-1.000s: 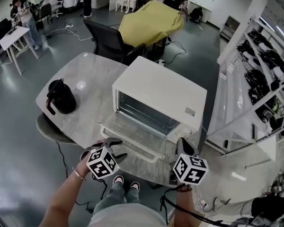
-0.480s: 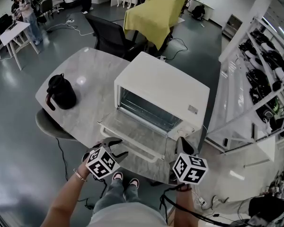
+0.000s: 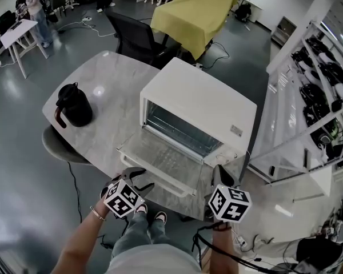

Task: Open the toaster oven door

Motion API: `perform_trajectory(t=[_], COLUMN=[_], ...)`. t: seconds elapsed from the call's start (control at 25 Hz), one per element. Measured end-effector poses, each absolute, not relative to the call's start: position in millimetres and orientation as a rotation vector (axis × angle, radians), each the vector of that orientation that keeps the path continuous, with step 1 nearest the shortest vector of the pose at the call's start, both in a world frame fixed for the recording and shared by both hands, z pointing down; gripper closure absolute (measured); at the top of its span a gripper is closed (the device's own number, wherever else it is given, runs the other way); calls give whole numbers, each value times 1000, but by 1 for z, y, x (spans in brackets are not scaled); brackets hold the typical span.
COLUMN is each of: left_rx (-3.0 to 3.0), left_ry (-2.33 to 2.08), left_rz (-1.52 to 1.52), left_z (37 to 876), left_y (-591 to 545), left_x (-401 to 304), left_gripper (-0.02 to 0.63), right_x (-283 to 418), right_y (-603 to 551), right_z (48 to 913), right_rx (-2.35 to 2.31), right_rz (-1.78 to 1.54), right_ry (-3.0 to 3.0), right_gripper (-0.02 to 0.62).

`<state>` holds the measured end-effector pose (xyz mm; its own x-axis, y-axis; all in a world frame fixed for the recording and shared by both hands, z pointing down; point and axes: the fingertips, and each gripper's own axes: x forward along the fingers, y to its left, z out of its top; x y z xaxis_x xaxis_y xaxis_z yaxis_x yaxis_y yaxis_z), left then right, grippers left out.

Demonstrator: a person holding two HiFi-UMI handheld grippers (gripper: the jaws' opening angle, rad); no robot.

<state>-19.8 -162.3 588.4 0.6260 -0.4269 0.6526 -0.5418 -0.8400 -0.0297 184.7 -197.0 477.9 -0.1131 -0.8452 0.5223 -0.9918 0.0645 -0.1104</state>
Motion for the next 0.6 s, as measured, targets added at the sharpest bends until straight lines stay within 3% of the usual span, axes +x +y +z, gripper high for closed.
perform_trajectory(t=[0.6], left_rx=[2581], left_ry=[-816], left_rz=[942], left_z=[609], left_y=[-160], left_x=[-24], left_gripper=[387], right_x=[183], right_y=[-198], right_z=[490], right_rx=[1808], right_rz=[660], right_ry=[-2009], right_gripper=[591])
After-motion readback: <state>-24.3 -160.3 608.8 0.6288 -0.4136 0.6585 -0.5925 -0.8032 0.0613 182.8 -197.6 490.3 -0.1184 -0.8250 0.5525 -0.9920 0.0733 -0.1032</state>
